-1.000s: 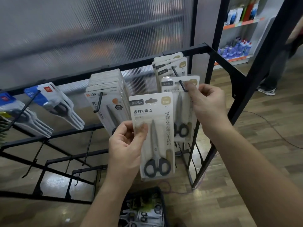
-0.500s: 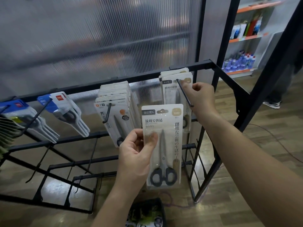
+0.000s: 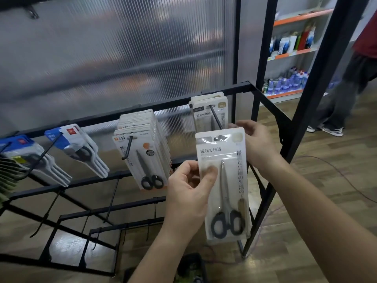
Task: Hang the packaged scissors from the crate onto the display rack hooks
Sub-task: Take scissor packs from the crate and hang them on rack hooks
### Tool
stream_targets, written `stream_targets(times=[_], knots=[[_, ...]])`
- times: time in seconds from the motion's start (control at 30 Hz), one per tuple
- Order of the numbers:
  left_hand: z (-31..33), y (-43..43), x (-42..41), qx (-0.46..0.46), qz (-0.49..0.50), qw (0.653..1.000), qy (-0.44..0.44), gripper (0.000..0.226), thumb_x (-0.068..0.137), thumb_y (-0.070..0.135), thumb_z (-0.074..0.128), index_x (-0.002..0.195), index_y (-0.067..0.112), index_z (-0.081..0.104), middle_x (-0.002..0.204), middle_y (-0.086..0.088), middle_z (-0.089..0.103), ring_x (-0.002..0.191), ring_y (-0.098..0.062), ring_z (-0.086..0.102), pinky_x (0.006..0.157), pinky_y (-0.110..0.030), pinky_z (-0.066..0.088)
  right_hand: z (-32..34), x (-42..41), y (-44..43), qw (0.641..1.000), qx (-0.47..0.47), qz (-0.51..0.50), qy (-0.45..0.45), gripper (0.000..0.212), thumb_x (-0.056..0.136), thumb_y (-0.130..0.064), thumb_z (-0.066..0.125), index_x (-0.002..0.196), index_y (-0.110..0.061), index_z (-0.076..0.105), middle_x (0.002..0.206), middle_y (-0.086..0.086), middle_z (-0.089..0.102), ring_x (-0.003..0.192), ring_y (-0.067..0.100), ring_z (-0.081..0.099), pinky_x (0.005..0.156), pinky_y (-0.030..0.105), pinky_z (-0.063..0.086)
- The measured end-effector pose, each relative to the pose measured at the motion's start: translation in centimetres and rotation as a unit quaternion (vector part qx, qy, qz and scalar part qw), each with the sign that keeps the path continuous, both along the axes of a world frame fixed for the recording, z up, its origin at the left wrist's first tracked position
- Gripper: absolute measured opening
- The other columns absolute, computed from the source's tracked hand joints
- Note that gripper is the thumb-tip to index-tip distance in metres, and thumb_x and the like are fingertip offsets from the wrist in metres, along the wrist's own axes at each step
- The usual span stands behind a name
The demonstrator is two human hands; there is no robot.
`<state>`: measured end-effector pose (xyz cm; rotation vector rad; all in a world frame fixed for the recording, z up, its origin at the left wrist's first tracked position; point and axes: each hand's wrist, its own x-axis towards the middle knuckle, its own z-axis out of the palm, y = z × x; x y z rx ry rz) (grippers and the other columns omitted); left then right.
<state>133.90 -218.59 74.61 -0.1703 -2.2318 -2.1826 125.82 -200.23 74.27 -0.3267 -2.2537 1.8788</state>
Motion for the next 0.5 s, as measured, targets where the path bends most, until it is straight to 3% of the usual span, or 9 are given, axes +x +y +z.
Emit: stream_targets(times=[0.07,0.3,0.4,0.5], knots=[[0.0,0.4,-0.4,-0.009,0.002,1.0,-0.003,0.015,0.093,0.025,0.073,0.097,0.011,0.072,0.092,-0.011,0.076,0.086,-0.033,0.072,0.077,-0.047,0.063,-0.2,1.4,0.5,1.0,0.027,0.01,0.0,0.046,0.096,-0.045,0.065,0.134,-0.018,0.062,0.121,-0.006,0.069,0.115,0.014,0.065,0.1,0.042,0.055],[-0.5,1.2,-1.6,-0.013,0.007,1.0,-0.021,0.017,0.094,0.027,0.071,0.1,0.011,0.072,0.094,-0.005,0.078,0.087,-0.021,0.076,0.072,-0.033,0.063,-1.1,3.3,2.0,1.0,0.014,-0.006,0.019,0.025,0.1,-0.042,0.061,0.116,-0.027,0.072,0.106,-0.012,0.075,0.106,0.006,0.068,0.1,0.043,0.055],[-0.7,1.5,-1.7,-0.021,-0.001,1.0,-0.019,0.02,0.093,0.03,0.069,0.102,0.012,0.072,0.097,-0.004,0.079,0.089,-0.022,0.076,0.075,-0.038,0.064,-1.6,3.5,2.3,1.0,0.014,-0.001,0.022,0.025,0.1,-0.041,0.061,0.116,-0.026,0.073,0.105,-0.011,0.075,0.105,0.005,0.068,0.099,0.042,0.055],[-0.9,1.6,-1.5,-0.022,-0.013,1.0,-0.015,0.023,0.092,0.034,0.068,0.103,0.015,0.072,0.1,-0.007,0.078,0.095,-0.028,0.075,0.083,-0.052,0.062,-1.7,3.5,2.4,1.0,0.007,0.003,0.024,0.025,0.1,-0.041,0.062,0.115,-0.024,0.073,0.101,-0.008,0.076,0.101,0.007,0.07,0.097,0.043,0.056]])
